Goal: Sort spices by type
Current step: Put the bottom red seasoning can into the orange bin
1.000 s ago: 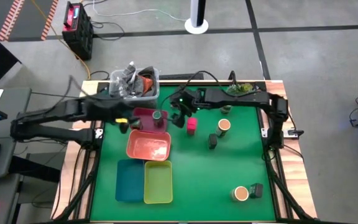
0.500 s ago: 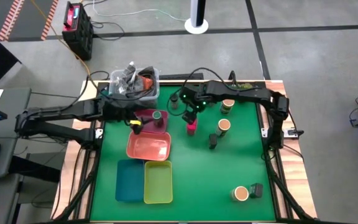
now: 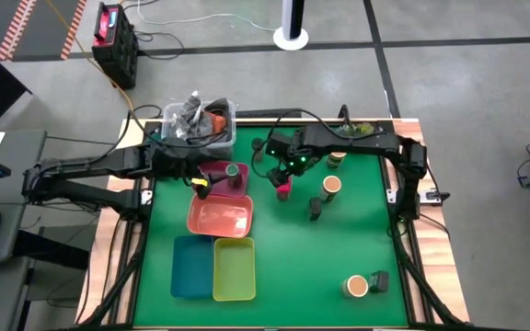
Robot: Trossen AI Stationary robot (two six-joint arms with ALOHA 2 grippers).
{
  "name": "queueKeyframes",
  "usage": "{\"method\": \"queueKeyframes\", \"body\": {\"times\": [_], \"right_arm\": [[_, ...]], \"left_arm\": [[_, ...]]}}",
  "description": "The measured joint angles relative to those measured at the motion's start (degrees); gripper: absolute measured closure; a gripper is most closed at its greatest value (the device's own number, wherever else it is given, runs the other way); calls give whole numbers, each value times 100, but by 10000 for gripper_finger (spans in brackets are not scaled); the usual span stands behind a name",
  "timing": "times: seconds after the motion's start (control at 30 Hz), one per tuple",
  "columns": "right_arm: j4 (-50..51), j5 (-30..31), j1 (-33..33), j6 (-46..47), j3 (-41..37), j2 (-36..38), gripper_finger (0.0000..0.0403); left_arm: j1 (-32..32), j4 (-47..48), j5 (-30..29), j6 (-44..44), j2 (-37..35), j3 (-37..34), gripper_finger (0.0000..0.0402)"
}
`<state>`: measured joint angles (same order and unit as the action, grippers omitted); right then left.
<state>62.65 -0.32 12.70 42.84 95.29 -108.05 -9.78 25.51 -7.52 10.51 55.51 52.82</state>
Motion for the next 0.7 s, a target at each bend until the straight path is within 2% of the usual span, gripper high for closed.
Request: {"method": "queueKeyframes", "body": {"times": [0.33,0.7], "right_arm": [[-387,42,-309,269,-655,-5,10],[-1400,79,-410,865,-1016,-7,9]], "left_arm": [[0,57,309,137,0,2,103],[0,78,478,522,0,2,103]]}}
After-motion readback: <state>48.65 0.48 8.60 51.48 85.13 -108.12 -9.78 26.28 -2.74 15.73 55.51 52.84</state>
